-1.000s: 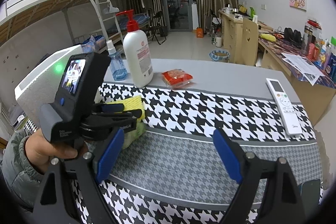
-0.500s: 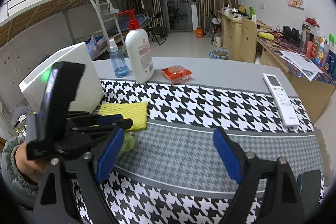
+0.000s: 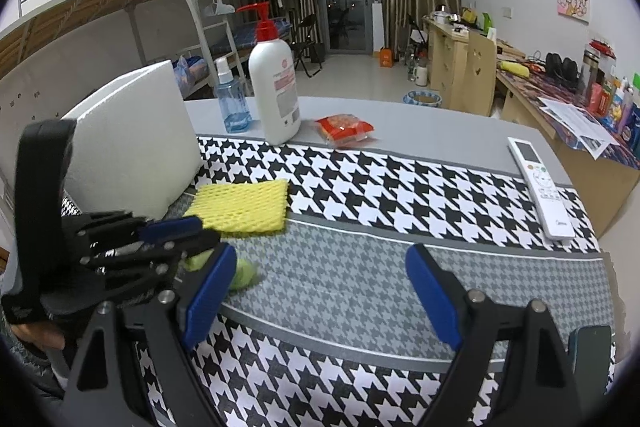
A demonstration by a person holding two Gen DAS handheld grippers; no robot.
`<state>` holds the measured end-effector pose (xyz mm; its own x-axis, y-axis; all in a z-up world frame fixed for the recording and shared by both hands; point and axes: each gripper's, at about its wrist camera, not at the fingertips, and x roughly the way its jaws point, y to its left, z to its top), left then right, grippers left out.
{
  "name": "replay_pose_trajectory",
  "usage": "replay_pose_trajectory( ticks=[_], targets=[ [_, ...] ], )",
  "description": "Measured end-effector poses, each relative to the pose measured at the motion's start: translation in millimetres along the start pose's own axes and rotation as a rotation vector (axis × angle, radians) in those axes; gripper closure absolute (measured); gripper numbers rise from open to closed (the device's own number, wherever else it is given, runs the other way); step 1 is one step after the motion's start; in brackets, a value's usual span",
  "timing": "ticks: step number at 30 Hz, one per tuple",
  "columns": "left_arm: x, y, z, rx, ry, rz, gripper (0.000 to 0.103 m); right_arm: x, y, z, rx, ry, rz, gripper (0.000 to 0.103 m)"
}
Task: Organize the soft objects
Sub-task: 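Close the left tool on the green tissue pack and lift it, then close the right tool on the yellow foam net while the left tool holds the tissue pack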
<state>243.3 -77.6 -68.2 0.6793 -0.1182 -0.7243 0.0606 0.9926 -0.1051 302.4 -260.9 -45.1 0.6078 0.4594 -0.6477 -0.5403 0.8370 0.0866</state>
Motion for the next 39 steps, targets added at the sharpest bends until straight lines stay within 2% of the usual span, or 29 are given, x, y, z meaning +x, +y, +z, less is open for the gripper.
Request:
replay_pose_trajectory(
  ticks=[2,4,6,13,21,23,24,28,39],
  targets=[
    [-2,-1,-3,0.005,-0.003,0.000,0.062,0,-1,1,-0.004,0.000,-0.003,0.014],
    [-5,-1,-6,0.007,-0.018,0.002,0.042,0,-1,2,-0.002,0.000,-0.006,0.014],
    [-10,0,-8,0.005,-0.038,0.004,0.027,1,-3,2,0.001,-0.001,-0.009,0.014],
    [-9,-3,-15,0.032,-0.023,-0.001,0.021,7,-5,2,0.008,0.015,-0.019,0.014],
    [11,-7,-19,0.064,0.028,0.011,0.021,15,-4,5,0.005,0.033,-0.017,0.014],
    [15,-7,-20,0.071,0.035,0.015,0.030,18,-4,5,0.005,0.040,-0.018,0.014],
    [17,-7,-20,0.078,0.042,0.018,0.041,19,-4,5,0.005,0.042,-0.017,0.014],
    [17,-6,-21,0.083,0.035,0.026,0.053,21,-3,5,0.004,0.051,-0.018,0.014],
    [-9,4,-27,0.041,-0.025,0.007,0.055,28,13,12,-0.034,0.062,0.005,0.014]
  ],
)
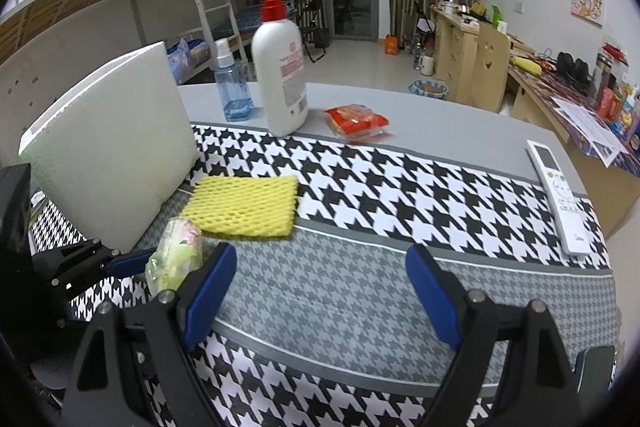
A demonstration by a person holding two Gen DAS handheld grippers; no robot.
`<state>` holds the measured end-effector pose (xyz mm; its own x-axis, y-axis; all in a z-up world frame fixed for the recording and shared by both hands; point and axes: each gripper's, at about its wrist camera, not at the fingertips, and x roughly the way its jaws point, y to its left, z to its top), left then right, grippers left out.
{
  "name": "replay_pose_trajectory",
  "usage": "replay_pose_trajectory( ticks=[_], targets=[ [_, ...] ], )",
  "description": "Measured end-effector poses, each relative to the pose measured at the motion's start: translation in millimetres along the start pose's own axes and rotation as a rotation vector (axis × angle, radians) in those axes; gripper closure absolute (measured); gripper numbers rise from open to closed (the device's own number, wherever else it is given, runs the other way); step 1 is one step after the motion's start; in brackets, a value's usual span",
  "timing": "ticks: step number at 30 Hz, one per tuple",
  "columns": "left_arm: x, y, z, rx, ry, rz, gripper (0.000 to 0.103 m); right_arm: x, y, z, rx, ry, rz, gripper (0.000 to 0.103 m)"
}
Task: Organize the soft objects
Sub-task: 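Close the right tool on the yellow foam net while the left tool holds the tissue pack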
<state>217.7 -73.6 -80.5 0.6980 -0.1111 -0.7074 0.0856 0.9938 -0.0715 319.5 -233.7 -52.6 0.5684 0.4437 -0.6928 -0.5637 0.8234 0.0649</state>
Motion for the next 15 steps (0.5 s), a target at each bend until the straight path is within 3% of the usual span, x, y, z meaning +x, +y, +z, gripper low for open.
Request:
replay_pose_trajectory(
  ticks=[15],
  targets=[
    [-22,19,-10,-0.080,-0.055,-0.002,0.055,20,31,16,-0.071,0.023,0.068,0.014]
  ],
)
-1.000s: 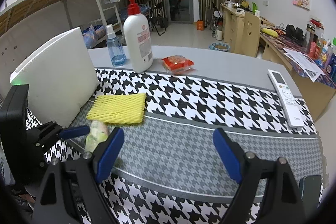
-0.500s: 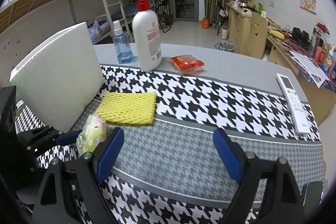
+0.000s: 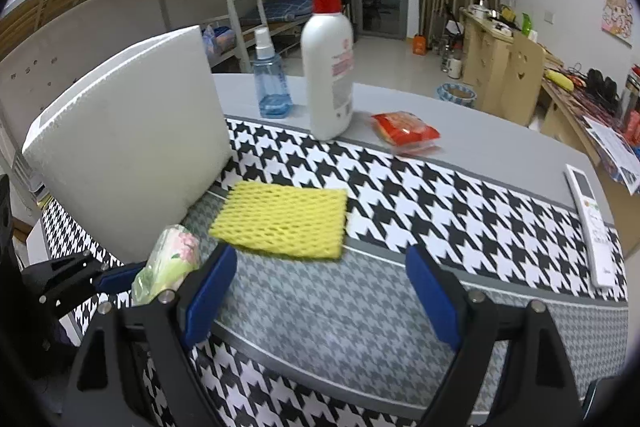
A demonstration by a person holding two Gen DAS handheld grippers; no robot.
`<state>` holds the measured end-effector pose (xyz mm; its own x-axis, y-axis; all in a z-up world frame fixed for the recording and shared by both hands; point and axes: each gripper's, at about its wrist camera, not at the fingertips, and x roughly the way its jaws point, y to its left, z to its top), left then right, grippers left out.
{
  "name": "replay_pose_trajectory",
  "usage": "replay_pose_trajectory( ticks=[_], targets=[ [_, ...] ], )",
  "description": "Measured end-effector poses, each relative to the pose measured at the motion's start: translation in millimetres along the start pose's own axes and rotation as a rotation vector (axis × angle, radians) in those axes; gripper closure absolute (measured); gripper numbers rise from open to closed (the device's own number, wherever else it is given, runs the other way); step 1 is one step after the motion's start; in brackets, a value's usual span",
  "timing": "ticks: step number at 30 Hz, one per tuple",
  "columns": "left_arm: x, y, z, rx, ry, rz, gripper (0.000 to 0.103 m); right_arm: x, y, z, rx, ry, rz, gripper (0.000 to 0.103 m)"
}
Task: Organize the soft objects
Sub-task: 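Close the right tool on the yellow foam net while the left tool holds the tissue pack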
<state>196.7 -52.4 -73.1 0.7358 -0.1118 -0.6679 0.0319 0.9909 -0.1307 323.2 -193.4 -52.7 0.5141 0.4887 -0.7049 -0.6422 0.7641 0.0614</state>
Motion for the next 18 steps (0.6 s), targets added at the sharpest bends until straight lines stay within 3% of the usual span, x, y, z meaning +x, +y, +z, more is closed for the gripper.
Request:
replay_pose_trajectory(
  ticks=[8,18],
  targets=[
    [-9,11,-6,-0.035,-0.013,0.016,0.055,21,12,10,-0.036,0.030,0.020,0.016],
    [-13,17,-11,-0.064,-0.016,0.036,0.055,52,10,13,-0.030,0.099,0.030,0.034]
  ],
)
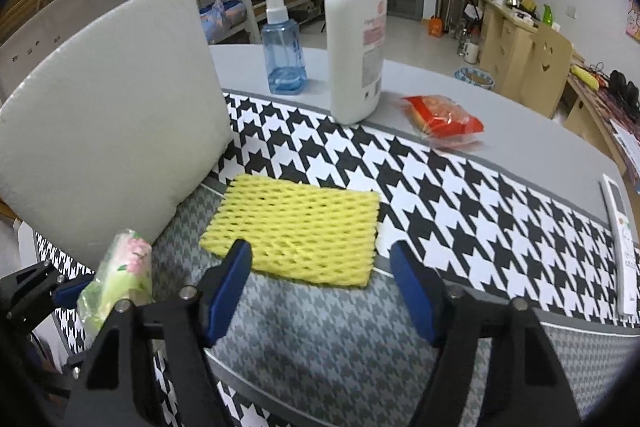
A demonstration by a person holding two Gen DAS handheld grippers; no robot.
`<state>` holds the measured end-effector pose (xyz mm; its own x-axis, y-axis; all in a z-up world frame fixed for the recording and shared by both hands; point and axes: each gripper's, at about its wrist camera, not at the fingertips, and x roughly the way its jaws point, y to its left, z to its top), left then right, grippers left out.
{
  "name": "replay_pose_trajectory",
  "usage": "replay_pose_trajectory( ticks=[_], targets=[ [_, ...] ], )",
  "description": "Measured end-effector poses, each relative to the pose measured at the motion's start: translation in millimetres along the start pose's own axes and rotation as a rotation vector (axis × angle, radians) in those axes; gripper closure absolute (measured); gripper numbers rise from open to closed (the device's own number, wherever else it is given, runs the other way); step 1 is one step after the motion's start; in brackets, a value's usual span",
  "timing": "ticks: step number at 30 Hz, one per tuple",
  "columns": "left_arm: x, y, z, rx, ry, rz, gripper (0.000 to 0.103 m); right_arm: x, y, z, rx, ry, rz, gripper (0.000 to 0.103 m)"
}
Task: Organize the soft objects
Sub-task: 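Close the right tool on the yellow foam net while the left tool holds the tissue pack, then carry the tissue pack and foam net over the foam box with both tools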
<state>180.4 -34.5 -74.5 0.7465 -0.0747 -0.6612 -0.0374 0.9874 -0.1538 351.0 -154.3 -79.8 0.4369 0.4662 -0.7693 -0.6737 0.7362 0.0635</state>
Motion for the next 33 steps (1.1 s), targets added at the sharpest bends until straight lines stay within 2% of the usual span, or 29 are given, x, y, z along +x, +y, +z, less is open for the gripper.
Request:
replay_pose_trajectory(
  ticks=[1,5,7,9,11,14,15,17,25,33],
  targets=[
    [0,0,0,-0.001,0.002,-0.001,0.055,2,0,0,-0.001,0.002,0.001,0.038],
    [3,1,0,-0.007,0.008,-0.001,0.055,20,-9,-3,0.032,0.050,-0.006,0.045],
    [3,2,0,-0.009,0.007,0.002,0.055,24,-10,-4,0.033,0.058,-0.005,0.058],
    [3,2,0,-0.008,0.008,0.006,0.055,24,-10,-5,0.036,0.062,0.001,0.061],
    [4,2,1,-0.007,0.007,0.010,0.055,24,-11,-7,0.049,0.060,0.003,0.068],
    [2,1,2,0.003,0.001,0.016,0.055,18,-14,-8,0.065,0.048,0.007,0.085],
    [1,1,2,0.005,0.000,0.018,0.055,14,-16,-7,0.071,0.041,0.014,0.095],
    [0,0,3,0.011,-0.003,0.018,0.055,6,-19,-7,0.085,0.032,0.035,0.096],
    [-9,-1,1,0.017,-0.024,0.027,0.055,-8,-16,-5,0.081,-0.002,0.029,0.096],
    [-17,-5,-1,0.034,-0.043,0.034,0.055,-39,-18,-7,0.103,-0.076,0.021,0.096]
  ],
)
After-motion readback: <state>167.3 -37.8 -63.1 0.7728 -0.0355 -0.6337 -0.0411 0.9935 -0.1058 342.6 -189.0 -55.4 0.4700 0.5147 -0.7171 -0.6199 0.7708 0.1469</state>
